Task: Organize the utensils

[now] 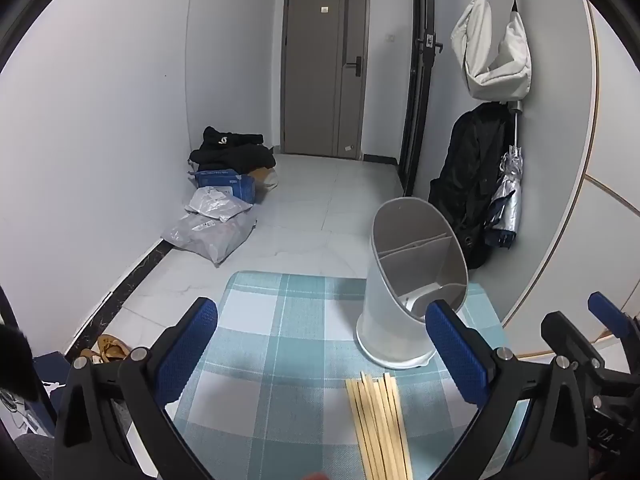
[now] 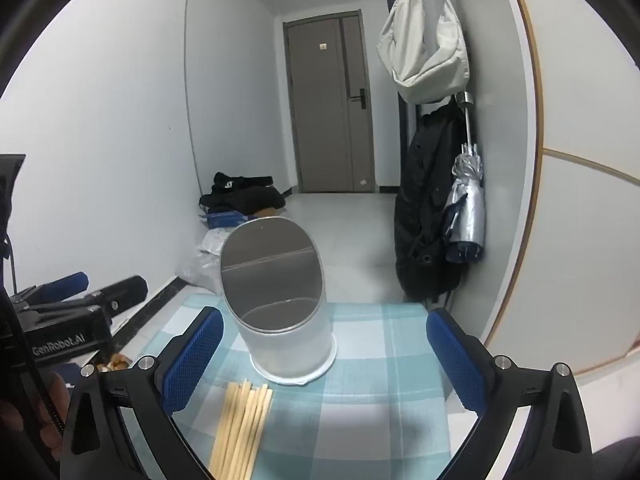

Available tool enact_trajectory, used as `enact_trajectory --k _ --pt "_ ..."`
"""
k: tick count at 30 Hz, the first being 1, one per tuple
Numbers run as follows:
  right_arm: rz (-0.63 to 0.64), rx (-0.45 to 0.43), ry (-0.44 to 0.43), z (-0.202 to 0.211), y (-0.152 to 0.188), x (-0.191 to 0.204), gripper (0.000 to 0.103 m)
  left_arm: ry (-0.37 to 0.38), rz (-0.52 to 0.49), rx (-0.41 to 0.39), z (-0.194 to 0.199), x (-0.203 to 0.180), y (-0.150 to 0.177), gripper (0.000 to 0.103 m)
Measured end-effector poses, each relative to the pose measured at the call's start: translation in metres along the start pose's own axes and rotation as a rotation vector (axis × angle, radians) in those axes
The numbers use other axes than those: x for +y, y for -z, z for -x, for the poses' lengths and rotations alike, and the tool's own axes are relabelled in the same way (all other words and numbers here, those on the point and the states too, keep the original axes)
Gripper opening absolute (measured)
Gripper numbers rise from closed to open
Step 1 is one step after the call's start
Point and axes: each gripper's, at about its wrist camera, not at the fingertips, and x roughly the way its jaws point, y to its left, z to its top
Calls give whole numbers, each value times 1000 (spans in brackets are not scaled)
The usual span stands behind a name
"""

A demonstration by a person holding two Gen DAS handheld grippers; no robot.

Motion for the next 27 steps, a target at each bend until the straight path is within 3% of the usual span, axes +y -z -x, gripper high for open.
enact_trajectory --k 1,7,10,27 --pt "15 -35 2 1 0 1 102 -6 3 3 0 2 0 102" --pt "7 -50 -2 7 0 1 102 -32 1 15 -5 4 1 102" --pt "9 -37 -13 5 4 0 102 -42 17 -38 2 7 4 102" --pt "12 -18 -11 7 1 2 102 -36 22 -6 -2 9 4 102"
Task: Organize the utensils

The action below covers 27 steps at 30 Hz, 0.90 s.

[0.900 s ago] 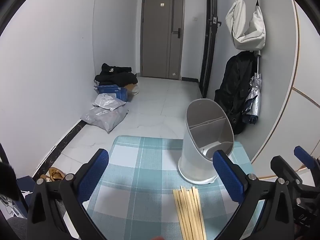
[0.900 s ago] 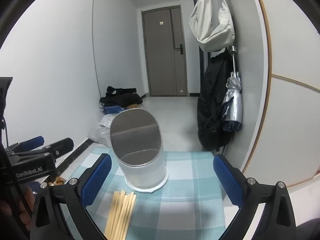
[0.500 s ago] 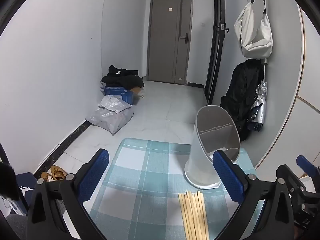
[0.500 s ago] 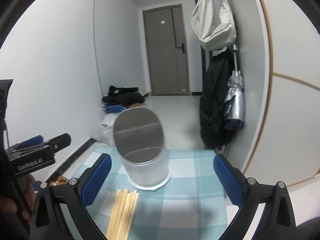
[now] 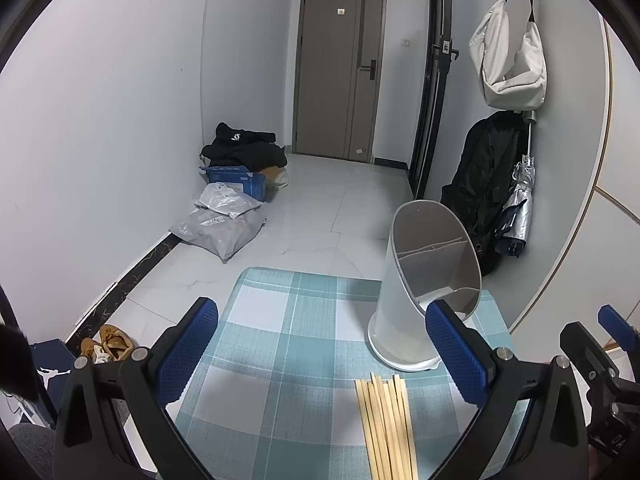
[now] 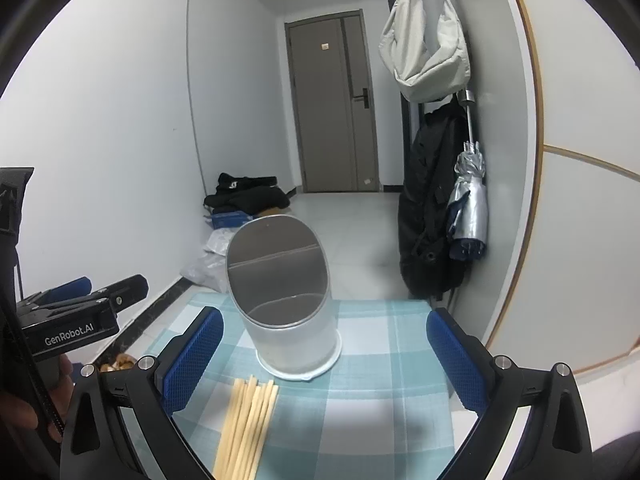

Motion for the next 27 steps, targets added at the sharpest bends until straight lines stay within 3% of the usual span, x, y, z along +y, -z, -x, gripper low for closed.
enact_trajectory --k 6,27 --pt "-21 15 -47 -3 1 -4 102 13 -6 18 -1 0 0 102" --pt "-21 -1 -28 1 1 -3 102 -4 0 8 2 3 1 102"
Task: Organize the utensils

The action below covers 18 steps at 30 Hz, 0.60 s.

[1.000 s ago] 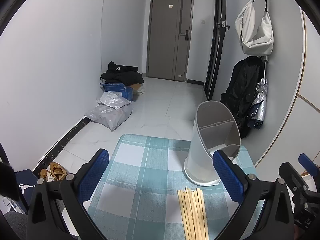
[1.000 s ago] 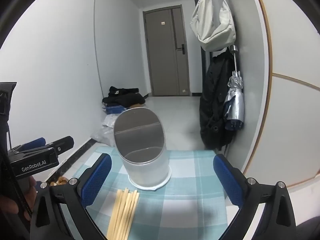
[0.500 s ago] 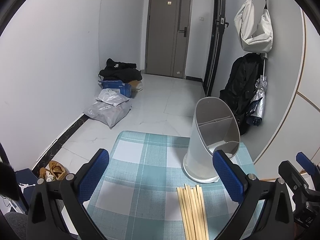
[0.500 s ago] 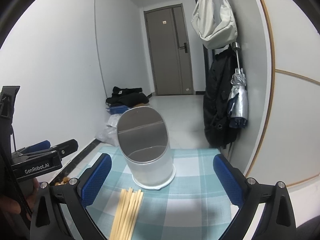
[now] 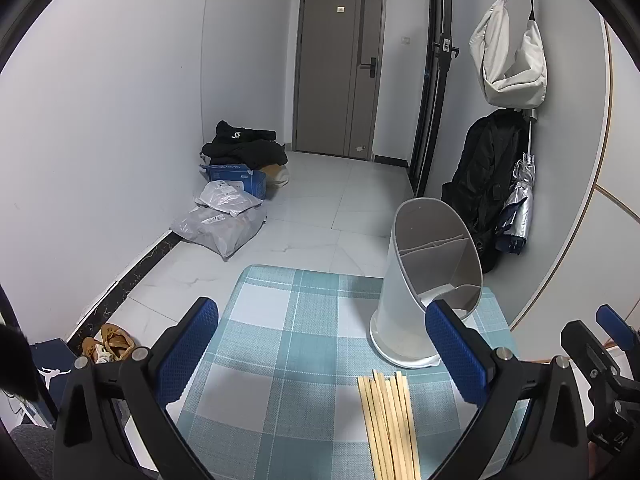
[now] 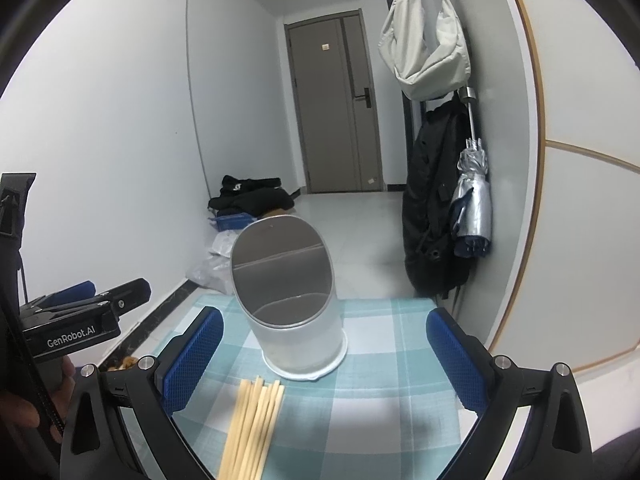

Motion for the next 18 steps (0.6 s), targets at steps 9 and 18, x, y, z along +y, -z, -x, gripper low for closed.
enact_trajectory --k 9,18 --pt "-9 16 -33 -1 0 0 102 -5 0 0 0 1 0 102" --pt "-15 18 -40 -1 1 1 102 2 2 2 1 3 1 102"
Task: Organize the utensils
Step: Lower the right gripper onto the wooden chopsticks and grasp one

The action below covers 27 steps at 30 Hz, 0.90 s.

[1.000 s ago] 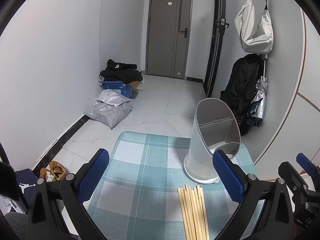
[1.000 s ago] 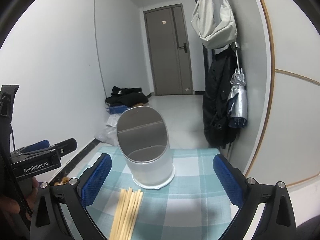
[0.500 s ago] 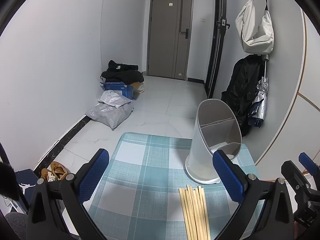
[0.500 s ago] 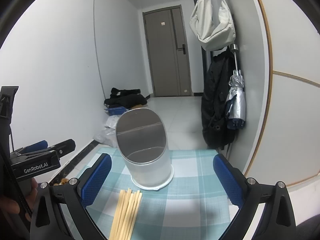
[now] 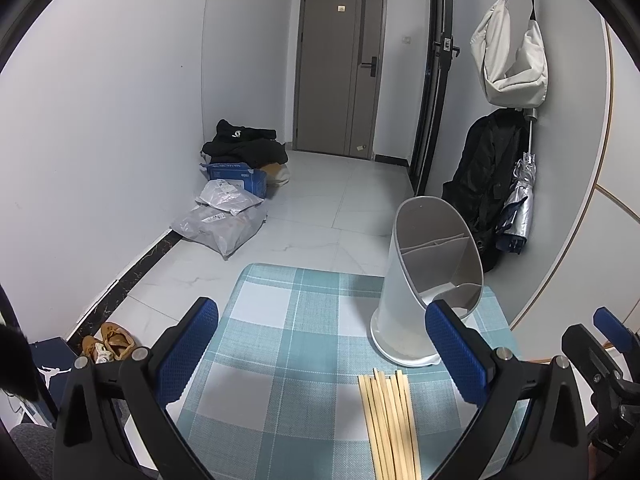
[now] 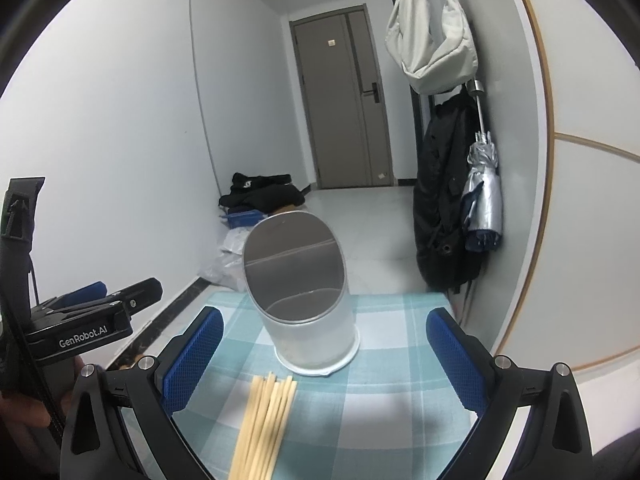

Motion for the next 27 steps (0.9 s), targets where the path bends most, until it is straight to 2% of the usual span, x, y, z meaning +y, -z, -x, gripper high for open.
enact_trajectory --k 9,14,18,21,23,25,27 --pt "1 17 8 -3 1 1 102 -2 2 9 0 0 0 102" --pt "12 80 25 -18 5 5 99 2 14 41 -8 4 1 102" --pt "24 190 33 -44 15 7 95 -12 35 93 -22 16 3 102" --pt "11 310 39 -71 27 6 88 -17 70 134 -33 27 4 102" --pt "-7 397 36 -91 38 5 75 -27 81 159 -40 32 6 102" --pt "-15 467 27 -108 48 6 73 -42 85 178 -46 35 7 102" --pt "-7 511 27 -123 57 9 61 -51 83 194 -51 38 9 102"
